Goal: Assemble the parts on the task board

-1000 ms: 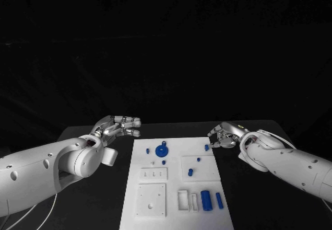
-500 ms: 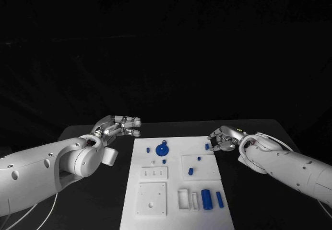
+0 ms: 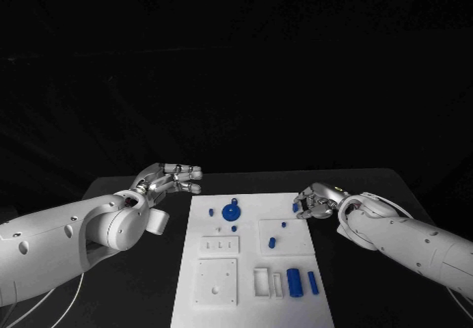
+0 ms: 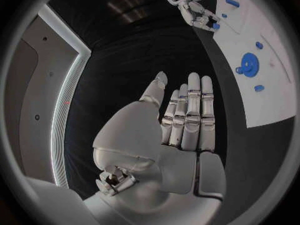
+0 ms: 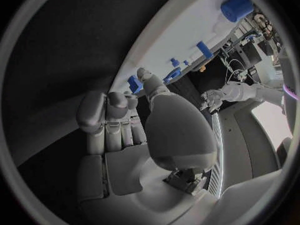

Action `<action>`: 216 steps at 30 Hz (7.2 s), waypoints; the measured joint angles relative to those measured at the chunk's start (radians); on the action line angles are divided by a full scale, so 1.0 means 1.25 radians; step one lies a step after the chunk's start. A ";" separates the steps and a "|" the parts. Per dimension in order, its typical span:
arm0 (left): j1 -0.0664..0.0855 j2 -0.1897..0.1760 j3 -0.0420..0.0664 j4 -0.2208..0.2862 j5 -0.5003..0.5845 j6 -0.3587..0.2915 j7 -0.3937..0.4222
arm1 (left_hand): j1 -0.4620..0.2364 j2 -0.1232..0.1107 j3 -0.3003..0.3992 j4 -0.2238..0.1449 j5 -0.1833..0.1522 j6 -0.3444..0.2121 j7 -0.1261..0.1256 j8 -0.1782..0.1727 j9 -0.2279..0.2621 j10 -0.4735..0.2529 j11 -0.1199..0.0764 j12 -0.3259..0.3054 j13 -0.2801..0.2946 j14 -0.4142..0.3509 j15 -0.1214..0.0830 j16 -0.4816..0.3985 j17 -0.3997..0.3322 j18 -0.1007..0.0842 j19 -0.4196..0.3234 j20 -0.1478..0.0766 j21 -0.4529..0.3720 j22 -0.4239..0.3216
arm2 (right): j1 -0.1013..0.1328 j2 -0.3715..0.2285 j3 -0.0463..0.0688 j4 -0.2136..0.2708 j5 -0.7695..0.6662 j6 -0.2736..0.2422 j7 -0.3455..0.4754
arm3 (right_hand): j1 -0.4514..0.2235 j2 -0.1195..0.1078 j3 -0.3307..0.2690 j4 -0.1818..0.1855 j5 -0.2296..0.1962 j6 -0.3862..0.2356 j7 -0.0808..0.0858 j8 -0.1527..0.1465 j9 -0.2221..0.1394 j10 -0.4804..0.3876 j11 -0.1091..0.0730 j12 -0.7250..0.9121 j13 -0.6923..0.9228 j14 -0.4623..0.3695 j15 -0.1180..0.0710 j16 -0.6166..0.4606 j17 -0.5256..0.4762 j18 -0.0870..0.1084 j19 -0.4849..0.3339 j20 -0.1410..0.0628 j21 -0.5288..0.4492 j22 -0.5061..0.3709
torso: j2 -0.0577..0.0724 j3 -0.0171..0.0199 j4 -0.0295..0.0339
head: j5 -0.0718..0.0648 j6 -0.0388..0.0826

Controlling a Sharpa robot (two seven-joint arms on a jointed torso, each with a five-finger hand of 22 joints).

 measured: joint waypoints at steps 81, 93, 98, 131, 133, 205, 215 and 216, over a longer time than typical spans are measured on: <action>0.037 0.160 -0.016 -0.146 -0.245 0.110 -0.315 | -0.154 -0.068 -0.022 0.193 0.146 0.182 -0.106 0.018 0.286 0.240 -0.120 0.139 0.113 0.056 -0.115 0.521 0.320 -0.025 0.071 -0.117 0.279 0.209 | 0.059 0.073 -0.009 0.244 -0.095 -0.043 -0.200 | -0.041 0.019 0.285 0.015 -0.202 0.149 -0.024 -0.005 0.002 0.015 -0.011 0.019 0.017 0.006 -0.006 0.016 0.033 0.000 0.000 -0.006 0.019 0.000 | -0.048 0.0009 -0.0304 | 0.046 -0.014; 0.037 0.204 -0.023 -0.163 -0.310 0.101 -0.418 | -0.163 -0.115 0.032 0.265 0.096 0.159 -0.099 0.000 0.394 0.240 -0.120 0.116 0.130 0.046 -0.111 0.527 0.294 -0.025 0.063 -0.114 0.270 0.236 | 0.064 0.110 -0.015 0.271 -0.112 -0.043 -0.250 | -0.044 0.016 0.290 0.015 -0.185 0.148 -0.024 -0.004 0.003 0.015 -0.011 0.015 0.018 0.006 -0.006 0.016 0.034 0.000 0.000 -0.006 0.019 0.000 | -0.051 0.0008 -0.0314 | 0.045 -0.019; 0.037 0.215 -0.024 -0.164 -0.319 0.091 -0.441 | -0.163 -0.121 0.032 0.268 0.096 0.157 -0.097 0.000 0.390 0.240 -0.120 0.114 0.130 0.046 -0.111 0.527 0.289 -0.025 0.063 -0.114 0.263 0.240 | 0.065 0.118 -0.018 0.276 -0.114 -0.041 -0.258 | -0.045 0.015 0.290 0.015 -0.183 0.148 -0.025 -0.004 0.003 0.015 -0.011 0.015 0.018 0.006 -0.006 0.016 0.035 0.000 0.000 -0.006 0.019 0.000 | -0.051 0.0010 -0.0321 | 0.045 -0.020; 0.037 0.234 -0.024 -0.165 -0.338 0.068 -0.493 | -0.158 -0.122 0.029 0.267 0.071 0.146 -0.091 0.000 0.359 0.240 -0.114 0.090 0.126 0.041 -0.106 0.517 0.271 -0.025 0.066 -0.111 0.229 0.265 | 0.067 0.138 -0.031 0.285 -0.133 -0.002 -0.281 | -0.049 0.011 0.289 0.009 -0.170 0.148 -0.026 -0.006 0.004 0.016 -0.010 0.015 0.019 0.006 -0.006 0.013 0.035 0.000 0.000 -0.006 0.019 0.000 | -0.050 0.0015 -0.0298 | 0.041 -0.020; 0.037 0.234 -0.024 -0.165 -0.338 0.069 -0.494 | -0.158 -0.122 0.029 0.267 0.071 0.146 -0.091 0.000 0.359 0.240 -0.114 0.090 0.126 0.041 -0.106 0.517 0.271 -0.025 0.066 -0.111 0.229 0.264 | 0.067 0.139 -0.031 0.284 -0.133 -0.002 -0.281 | -0.049 0.011 0.289 0.009 -0.170 0.147 -0.026 -0.006 0.004 0.016 -0.010 0.015 0.020 0.006 -0.006 0.013 0.035 0.000 0.000 -0.006 0.019 0.000 | -0.050 0.0015 -0.0293 | 0.041 -0.019; 0.035 0.226 -0.024 -0.207 -0.413 0.155 -0.586 | -0.173 -0.025 0.182 0.074 0.396 0.138 -0.095 -0.007 0.443 0.241 -0.137 0.219 0.177 0.023 -0.129 0.689 0.327 -0.025 0.056 -0.133 0.263 0.456 | 0.059 -0.004 -0.018 0.334 -0.080 -0.057 -0.247 | 0.034 -0.070 0.029 0.203 -0.108 -0.228 0.026 -0.007 -0.009 -0.072 0.023 -0.041 -0.148 -0.027 0.021 -0.037 -0.028 0.000 0.000 0.017 -0.121 0.000 | -0.049 0.0084 -0.0337 | 0.050 -0.030; 0.035 0.230 -0.048 -0.201 -0.472 0.171 -0.637 | -0.176 -0.022 0.178 0.071 0.403 0.138 -0.095 -0.004 0.444 0.242 -0.142 0.245 0.193 0.027 -0.133 0.710 0.331 -0.025 0.061 -0.138 0.267 0.477 | 0.058 -0.039 0.024 0.339 0.008 -0.094 -0.236 | 0.027 -0.062 0.044 0.188 -0.083 -0.202 0.025 -0.007 -0.009 -0.072 0.023 -0.037 -0.161 -0.027 0.021 -0.040 -0.035 0.000 0.000 0.017 -0.127 0.000 | -0.048 0.0143 -0.0392 | 0.054 -0.044; 0.035 0.230 -0.052 -0.199 -0.478 0.171 -0.640 | -0.176 -0.022 0.178 0.071 0.406 0.138 -0.095 -0.004 0.444 0.242 -0.142 0.248 0.195 0.027 -0.133 0.714 0.331 -0.025 0.065 -0.142 0.265 0.479 | 0.058 -0.039 0.029 0.339 0.017 -0.098 -0.235 | 0.024 -0.060 0.046 0.186 -0.081 -0.200 0.023 -0.007 -0.009 -0.072 0.023 -0.037 -0.163 -0.027 0.021 -0.043 -0.037 0.000 0.000 0.017 -0.130 0.000 | -0.048 0.0143 -0.0392 | 0.054 -0.046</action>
